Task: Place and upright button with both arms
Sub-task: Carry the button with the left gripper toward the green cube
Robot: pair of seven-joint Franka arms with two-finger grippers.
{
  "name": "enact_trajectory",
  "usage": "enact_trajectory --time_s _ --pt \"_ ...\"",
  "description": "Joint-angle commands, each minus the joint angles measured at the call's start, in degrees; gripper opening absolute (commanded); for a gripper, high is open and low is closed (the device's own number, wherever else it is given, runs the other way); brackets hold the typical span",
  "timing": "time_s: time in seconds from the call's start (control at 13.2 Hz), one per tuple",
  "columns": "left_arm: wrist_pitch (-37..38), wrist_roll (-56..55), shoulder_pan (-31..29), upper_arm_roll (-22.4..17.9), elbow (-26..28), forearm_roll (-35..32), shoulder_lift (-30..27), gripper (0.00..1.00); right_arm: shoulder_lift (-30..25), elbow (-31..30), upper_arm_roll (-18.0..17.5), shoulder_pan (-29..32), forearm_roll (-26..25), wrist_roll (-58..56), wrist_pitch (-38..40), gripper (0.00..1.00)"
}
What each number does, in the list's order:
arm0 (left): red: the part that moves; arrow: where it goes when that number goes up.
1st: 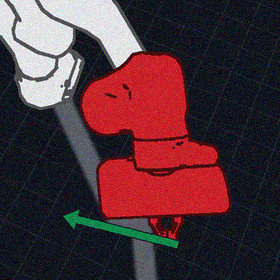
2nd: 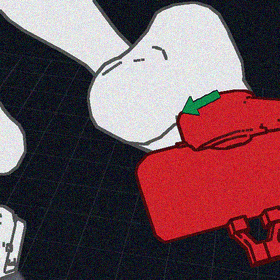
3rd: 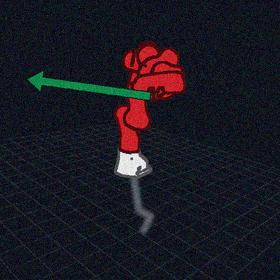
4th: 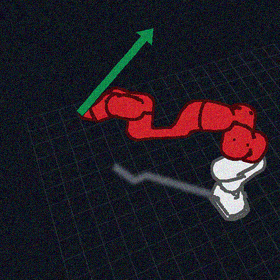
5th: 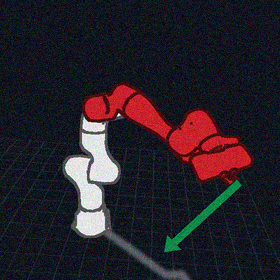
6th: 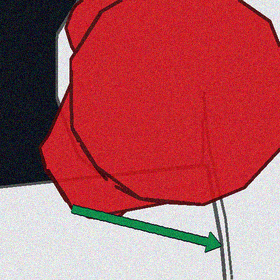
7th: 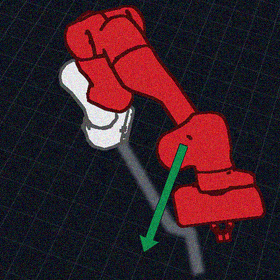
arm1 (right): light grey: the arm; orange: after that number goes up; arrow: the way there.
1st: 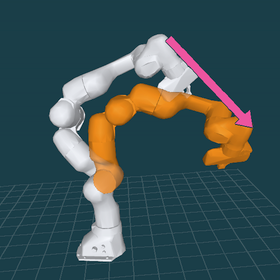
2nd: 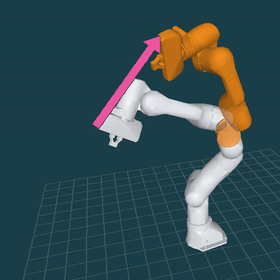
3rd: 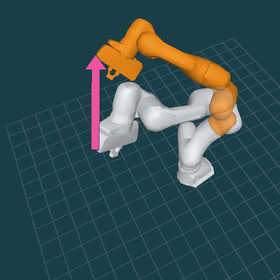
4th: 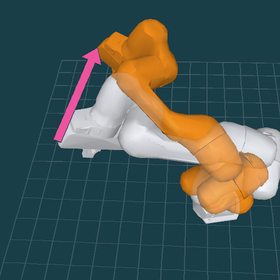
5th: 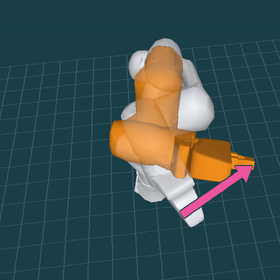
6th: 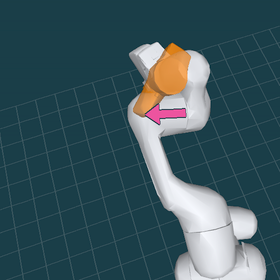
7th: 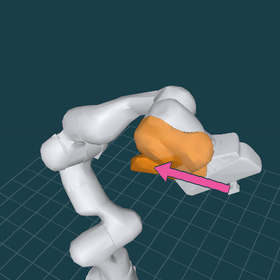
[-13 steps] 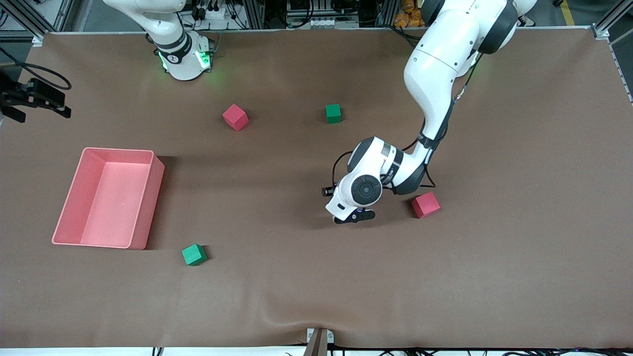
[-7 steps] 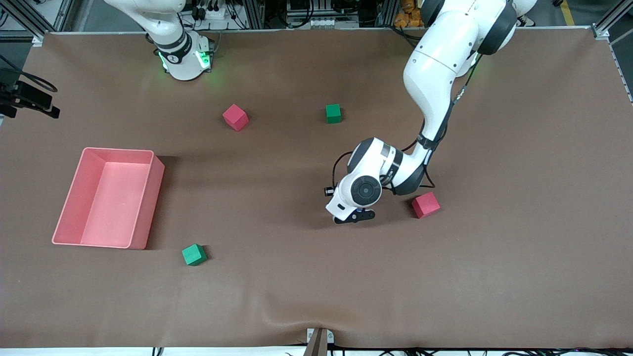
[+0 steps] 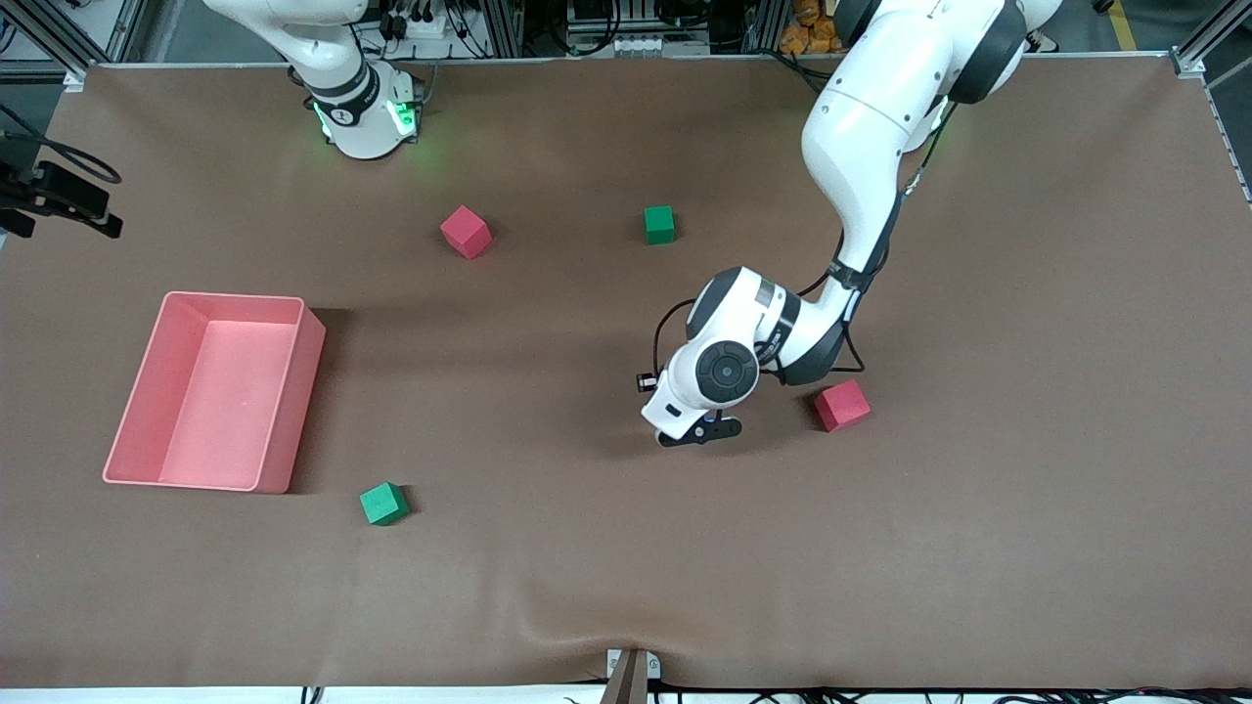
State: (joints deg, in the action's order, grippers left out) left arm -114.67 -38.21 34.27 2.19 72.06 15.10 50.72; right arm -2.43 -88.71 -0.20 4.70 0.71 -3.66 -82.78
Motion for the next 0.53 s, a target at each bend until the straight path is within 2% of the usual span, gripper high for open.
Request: enact_trajectory --time_s 0.0,0.23,0.45 --pt "0.59 -3.09 1.23 -0.87 0.80 0.19 -3.60 0.13 -1.08 -1.55 0.46 -0.13 -1.06 -0.99 -0.11 1.00" --pt "0.50 -7.65 4.03 -1.31 0.80 -2.08 -7.73 0.16 -1.08 -1.64 0.72 -0.13 -0.98 -1.08 -0.02 1.00" --pt "-0.03 -18.45 7.47 -2.01 0.80 -12.78 -9.76 0.18 -0.99 -1.73 0.72 -0.13 -0.97 -1.08 0.95 1.00"
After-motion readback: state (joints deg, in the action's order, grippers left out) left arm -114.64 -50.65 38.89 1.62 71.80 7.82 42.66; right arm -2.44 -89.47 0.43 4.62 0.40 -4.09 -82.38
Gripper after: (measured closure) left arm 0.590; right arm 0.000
